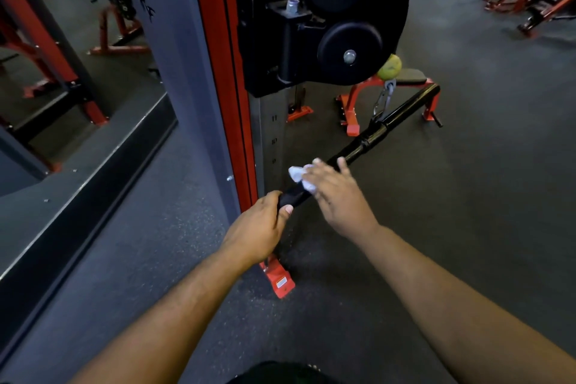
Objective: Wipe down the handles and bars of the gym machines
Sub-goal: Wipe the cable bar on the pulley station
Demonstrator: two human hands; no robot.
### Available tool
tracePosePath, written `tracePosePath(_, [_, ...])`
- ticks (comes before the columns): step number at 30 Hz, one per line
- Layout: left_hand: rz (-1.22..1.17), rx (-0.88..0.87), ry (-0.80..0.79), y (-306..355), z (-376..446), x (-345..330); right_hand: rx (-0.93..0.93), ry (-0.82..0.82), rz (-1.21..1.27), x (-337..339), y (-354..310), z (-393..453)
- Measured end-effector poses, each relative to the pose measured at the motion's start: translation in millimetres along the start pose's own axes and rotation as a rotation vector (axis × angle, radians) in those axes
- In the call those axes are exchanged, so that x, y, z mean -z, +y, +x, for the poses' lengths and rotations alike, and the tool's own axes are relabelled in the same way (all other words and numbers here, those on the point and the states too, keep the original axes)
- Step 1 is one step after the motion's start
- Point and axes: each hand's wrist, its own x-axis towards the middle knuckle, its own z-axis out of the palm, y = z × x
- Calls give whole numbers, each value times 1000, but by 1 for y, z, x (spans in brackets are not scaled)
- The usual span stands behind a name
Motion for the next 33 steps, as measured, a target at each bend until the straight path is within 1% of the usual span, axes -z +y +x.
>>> tracePosePath(2, [2, -3, -2, -4, 0, 0, 130, -79, 3, -9, -17, -6])
tracePosePath(4, [18, 0, -19, -6, -1, 0, 227, -77, -86, -9, -11, -7])
tracePosePath(6, [27, 4, -32, -6, -1, -1, 238, -53, -191, -1, 10, -3])
tracePosePath(8, [14, 7, -21, -5, -2, -1, 128, -24, -250, 9, 38, 2])
tracePosePath(10, [0, 7, 2, -4, -3, -1, -73, 46, -296, 21, 66, 7])
tracePosePath(12, [-6, 6, 11, -4, -3, 0, -239, 106, -348, 27, 74, 8])
tracePosePath(13, [-9, 2, 15, -4, -4, 0, -281, 135, -354, 24, 69, 7])
tracePosePath(15, [-15, -6, 28, -3, -4, 0, -287, 211, -249, 8, 42, 2])
tracePosePath(17, [-7, 1, 33, -3, -4, 2, -235, 252, -8, -14, -2, -9])
tracePosePath(19, [15, 9, 31, -4, -2, 2, -140, 188, 186, -29, -40, -22])
tracePosePath(21, [30, 3, 33, -7, -2, 3, -62, 131, 304, -26, -59, -26])
tracePosePath(22, [30, 1, 38, -8, -2, 3, -69, 153, 355, -19, -59, -23])
tracePosePath(24, [21, 0, 52, -8, -2, 5, -203, 326, 416, 2, -41, -12])
tracePosePath(25, [17, -1, 63, -8, -2, 6, -284, 428, 383, 14, -26, -5])
tracePosePath(26, [13, -2, 73, -8, -2, 6, -338, 492, 313, 26, -11, 3])
tracePosePath(27, [9, 1, 76, -8, -1, 7, -370, 511, 232, 34, 2, 9])
tracePosePath(28, [6, 6, 73, -8, -1, 6, -389, 476, 162, 37, 13, 13])
tracePosePath(29, [5, 12, 65, -8, -1, 6, -409, 399, 116, 35, 20, 16])
tracePosePath(31, [0, 20, 48, -8, -2, 4, -420, 266, 85, 21, 20, 14])
tracePosePath(33, [-25, 11, 39, -6, -3, 4, -409, 270, 104, 3, 4, 7])
